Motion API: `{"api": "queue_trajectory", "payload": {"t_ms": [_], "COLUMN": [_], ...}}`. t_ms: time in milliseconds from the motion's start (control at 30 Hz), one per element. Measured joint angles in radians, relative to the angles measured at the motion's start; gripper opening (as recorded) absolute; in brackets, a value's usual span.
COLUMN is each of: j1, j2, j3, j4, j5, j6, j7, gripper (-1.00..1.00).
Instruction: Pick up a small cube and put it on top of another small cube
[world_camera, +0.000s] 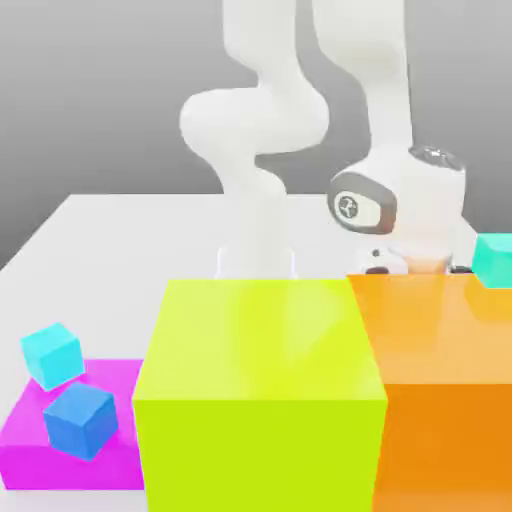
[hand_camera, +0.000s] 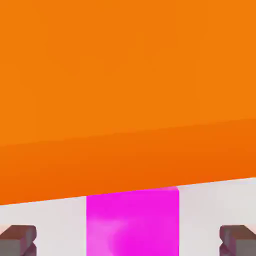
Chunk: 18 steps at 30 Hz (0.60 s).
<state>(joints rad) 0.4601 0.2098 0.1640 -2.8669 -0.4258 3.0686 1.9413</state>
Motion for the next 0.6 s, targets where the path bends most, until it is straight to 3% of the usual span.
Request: {"api": "queue_trajectory", "payload": {"t_ms": [33, 67, 267, 333, 467, 533, 600], "j1": [0.066, 0.110, 0.134, 0.085, -0.039, -0.021, 0.006], "j2": [0.035, 0.059, 0.072, 0.037, -0.097, -0.173, -0.232], "j3": [-0.070, -0.115, -0.139, -0.087, 0.094, 0.126, 0.138], "j4": [0.008, 0.013, 0.016, 0.008, -0.030, -0.047, -0.047], "j5": [-0.021, -0.031, -0.037, -0.018, 0.215, 0.359, 0.434], "j6": [0.030, 0.052, 0.065, 0.035, -0.063, -0.117, -0.162], "j7": [0.020, 0.030, 0.037, 0.017, -0.159, -0.260, -0.353], "gripper": [0.00, -1.00, -1.00, -1.00, -1.00, -1.00, -1.00]}}
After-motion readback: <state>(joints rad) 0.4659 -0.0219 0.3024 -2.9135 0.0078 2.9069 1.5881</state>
